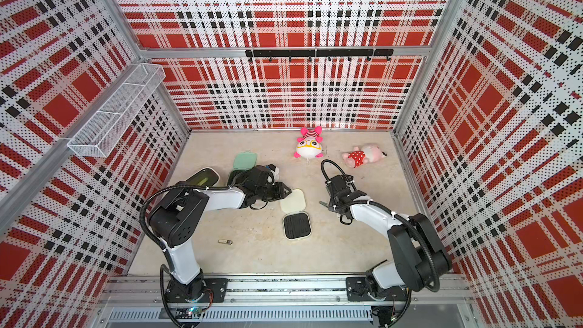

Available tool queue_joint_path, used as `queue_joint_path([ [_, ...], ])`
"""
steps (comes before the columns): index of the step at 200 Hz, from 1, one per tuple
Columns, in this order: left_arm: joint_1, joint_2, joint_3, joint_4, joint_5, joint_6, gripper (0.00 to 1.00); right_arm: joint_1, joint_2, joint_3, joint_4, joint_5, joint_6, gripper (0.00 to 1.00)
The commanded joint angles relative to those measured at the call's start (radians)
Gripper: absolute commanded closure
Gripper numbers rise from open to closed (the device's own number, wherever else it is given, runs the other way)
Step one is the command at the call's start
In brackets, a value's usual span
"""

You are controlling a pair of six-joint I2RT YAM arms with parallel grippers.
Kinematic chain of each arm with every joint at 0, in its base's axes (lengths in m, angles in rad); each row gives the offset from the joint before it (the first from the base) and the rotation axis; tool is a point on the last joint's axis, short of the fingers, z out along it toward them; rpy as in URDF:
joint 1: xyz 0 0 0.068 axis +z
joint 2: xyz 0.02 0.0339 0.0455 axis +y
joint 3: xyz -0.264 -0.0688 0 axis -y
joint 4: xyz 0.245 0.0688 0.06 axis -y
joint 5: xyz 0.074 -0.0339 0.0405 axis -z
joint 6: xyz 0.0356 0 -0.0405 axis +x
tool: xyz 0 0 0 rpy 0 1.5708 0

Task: Organize nail clipper sets
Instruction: Pick up the nail clipper from the center of the board.

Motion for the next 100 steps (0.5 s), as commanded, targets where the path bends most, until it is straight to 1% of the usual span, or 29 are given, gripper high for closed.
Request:
queue_joint_path([
  [1,0.003,0.012,-0.023,0.017,-0.010,0.003,0.64,0.072,-0.047,0.028,0.023,-0.007,-0.037,0.85],
  [37,0.003,-0.009,-0.047,0.011,-0.019,-0.005,0.64,0.249,-0.055,0.054,0.074,-0.017,-0.060,0.85],
  [64,0.001,-0.025,-0.066,0.001,-0.031,-0.005,0.64,0.381,-0.016,0.089,0.106,-0.019,-0.072,0.85],
  [83,0.001,-0.029,-0.083,0.001,-0.037,-0.005,0.64,0.447,0.031,0.115,0.120,-0.014,-0.077,0.85],
  [100,0.004,-0.031,-0.091,0.005,-0.038,-0.008,0.65,0.480,0.068,0.121,0.143,-0.018,-0.082,0.85],
])
